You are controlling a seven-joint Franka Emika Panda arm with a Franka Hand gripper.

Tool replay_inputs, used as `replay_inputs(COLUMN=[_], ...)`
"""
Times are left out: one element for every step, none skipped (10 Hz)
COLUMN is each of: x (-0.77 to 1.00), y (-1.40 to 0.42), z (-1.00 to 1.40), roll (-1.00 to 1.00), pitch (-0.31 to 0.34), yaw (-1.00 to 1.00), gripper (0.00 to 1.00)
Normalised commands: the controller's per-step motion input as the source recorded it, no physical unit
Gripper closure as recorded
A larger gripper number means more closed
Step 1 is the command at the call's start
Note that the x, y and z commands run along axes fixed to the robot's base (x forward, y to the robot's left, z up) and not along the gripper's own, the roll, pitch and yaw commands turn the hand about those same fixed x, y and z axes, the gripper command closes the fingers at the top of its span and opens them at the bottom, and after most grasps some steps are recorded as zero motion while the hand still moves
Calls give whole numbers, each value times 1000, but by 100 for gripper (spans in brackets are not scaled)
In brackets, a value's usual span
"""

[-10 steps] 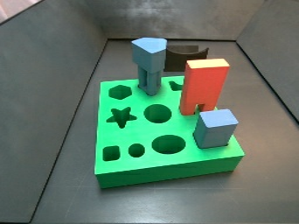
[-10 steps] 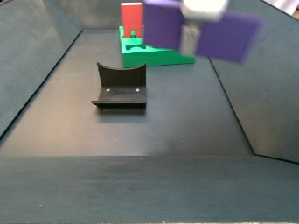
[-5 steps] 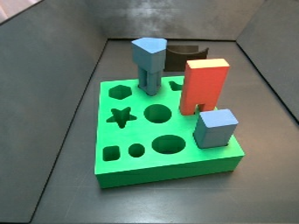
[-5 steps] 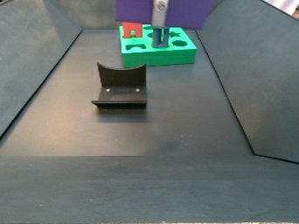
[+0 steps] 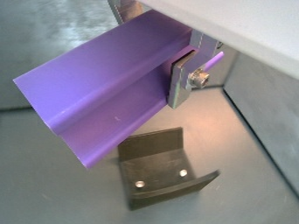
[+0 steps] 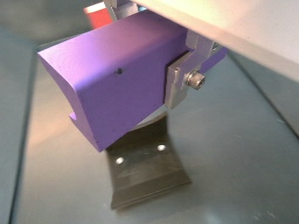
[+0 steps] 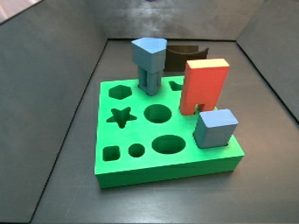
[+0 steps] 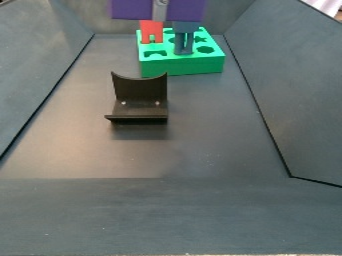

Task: Pick up the arch object. Move up. Place the arch object on the fixture. Regrasp the arch object. Rotate the arch object. Move to above the board. Insert the arch object.
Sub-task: Place the arch object on the fixture.

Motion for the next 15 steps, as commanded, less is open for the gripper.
replay_inputs(x=[352, 275, 85, 214, 194, 196, 123, 87, 52, 61, 73, 84, 88, 90, 92], y=[-26, -21, -17, -348, -328, -233, -47, -11, 13, 18, 23, 30, 35, 36, 40], z=[7, 8, 6, -468, -434, -369, -138, -69, -13, -13, -14, -15, -14, -13, -15], roll=[30, 29, 27, -731, -817, -853, -940, -964, -1000, -1000, -1000, -1000, -1000, -992, -831], pitch=[31, 35, 48, 154, 169, 172, 202, 223, 286, 358, 419, 490, 564, 639, 610], yaw=[1000, 1000, 1000, 1000, 1000, 1000, 1000, 1000, 971, 896, 811, 703, 579, 443, 241], gripper=[100, 100, 100, 100, 100, 100, 100, 100, 100, 100, 100, 100, 100, 100, 100])
